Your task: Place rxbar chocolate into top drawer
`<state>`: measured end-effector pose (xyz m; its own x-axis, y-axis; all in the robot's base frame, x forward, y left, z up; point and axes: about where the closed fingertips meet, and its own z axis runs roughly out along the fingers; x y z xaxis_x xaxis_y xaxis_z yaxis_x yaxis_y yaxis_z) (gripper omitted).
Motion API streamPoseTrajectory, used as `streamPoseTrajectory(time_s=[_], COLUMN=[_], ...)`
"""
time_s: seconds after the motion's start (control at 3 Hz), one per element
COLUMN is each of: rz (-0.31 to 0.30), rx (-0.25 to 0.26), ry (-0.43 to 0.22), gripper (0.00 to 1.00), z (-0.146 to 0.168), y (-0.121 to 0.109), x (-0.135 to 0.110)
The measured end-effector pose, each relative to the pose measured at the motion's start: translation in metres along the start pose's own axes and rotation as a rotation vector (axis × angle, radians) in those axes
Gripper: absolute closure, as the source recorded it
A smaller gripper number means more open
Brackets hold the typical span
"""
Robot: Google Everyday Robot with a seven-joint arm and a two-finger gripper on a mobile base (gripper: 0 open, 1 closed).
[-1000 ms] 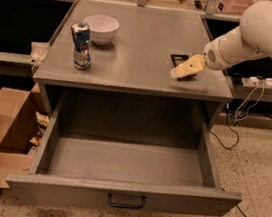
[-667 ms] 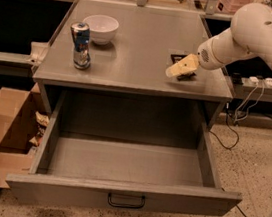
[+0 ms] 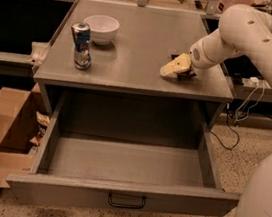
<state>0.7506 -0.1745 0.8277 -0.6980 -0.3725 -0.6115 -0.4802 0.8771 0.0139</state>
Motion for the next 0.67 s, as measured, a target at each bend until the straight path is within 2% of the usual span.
streamPoseTrajectory(time_s=[0.33, 0.67], rz=[0.015, 0.021], rx=[-0.006, -0.007], ry=[0.014, 0.019], gripper=[0.02, 0.24], z=[0.0113, 0.0152], y=[0.0003, 0.0011], x=[-0.0060, -0.0064])
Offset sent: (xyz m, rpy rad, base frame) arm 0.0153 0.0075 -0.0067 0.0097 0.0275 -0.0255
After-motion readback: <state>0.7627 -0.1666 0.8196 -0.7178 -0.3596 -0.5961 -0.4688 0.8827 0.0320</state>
